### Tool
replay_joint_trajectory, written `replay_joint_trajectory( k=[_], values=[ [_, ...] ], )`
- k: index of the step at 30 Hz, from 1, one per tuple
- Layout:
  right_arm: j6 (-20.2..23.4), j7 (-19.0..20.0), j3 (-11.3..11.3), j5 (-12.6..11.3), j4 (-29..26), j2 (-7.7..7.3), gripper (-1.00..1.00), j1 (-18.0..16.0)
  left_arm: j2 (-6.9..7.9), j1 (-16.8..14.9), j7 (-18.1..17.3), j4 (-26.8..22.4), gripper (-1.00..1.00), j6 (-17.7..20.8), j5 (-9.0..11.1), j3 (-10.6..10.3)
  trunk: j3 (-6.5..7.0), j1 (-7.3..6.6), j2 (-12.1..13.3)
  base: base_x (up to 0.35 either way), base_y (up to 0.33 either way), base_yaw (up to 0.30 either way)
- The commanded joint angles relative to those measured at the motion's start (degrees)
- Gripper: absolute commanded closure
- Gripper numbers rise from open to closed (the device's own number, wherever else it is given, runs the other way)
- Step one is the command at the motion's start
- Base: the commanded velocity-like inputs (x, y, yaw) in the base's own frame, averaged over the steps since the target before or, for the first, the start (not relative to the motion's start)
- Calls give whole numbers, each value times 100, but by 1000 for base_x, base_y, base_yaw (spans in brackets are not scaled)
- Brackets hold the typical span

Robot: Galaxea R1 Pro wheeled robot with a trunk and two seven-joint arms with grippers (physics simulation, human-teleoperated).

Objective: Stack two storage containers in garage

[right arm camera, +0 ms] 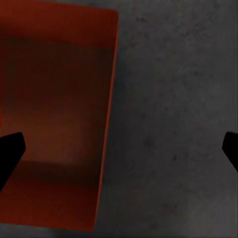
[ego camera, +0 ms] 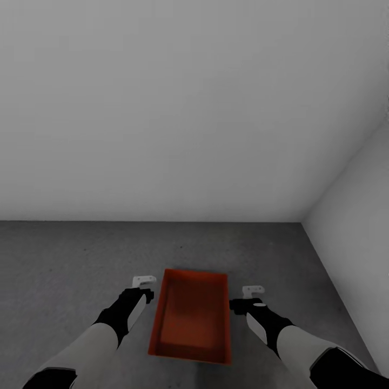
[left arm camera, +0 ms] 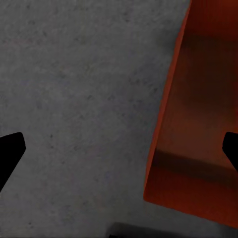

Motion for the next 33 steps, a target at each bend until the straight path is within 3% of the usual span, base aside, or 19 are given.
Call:
replay_joint_trajectory(
  k=[1, 23, 33],
  values=[
    [33, -37, 48, -34, -13, -2, -100, -2, 0, 0, 36, -10, -100, 23, 51, -12, 24, -23, 40, 0, 0, 0],
    [33, -41, 48, -34, -13, -8, -100, -2, 0, 0, 20, -68, -100, 25, 56, -12, 254, -67, 120, -3, 0, -36],
    [33, -39, 48, -34, -13, -9, -100, -2, 0, 0, 19, -62, -100, 32, 51, -11, 286, -67, 120, -235, 0, -23]
  ],
)
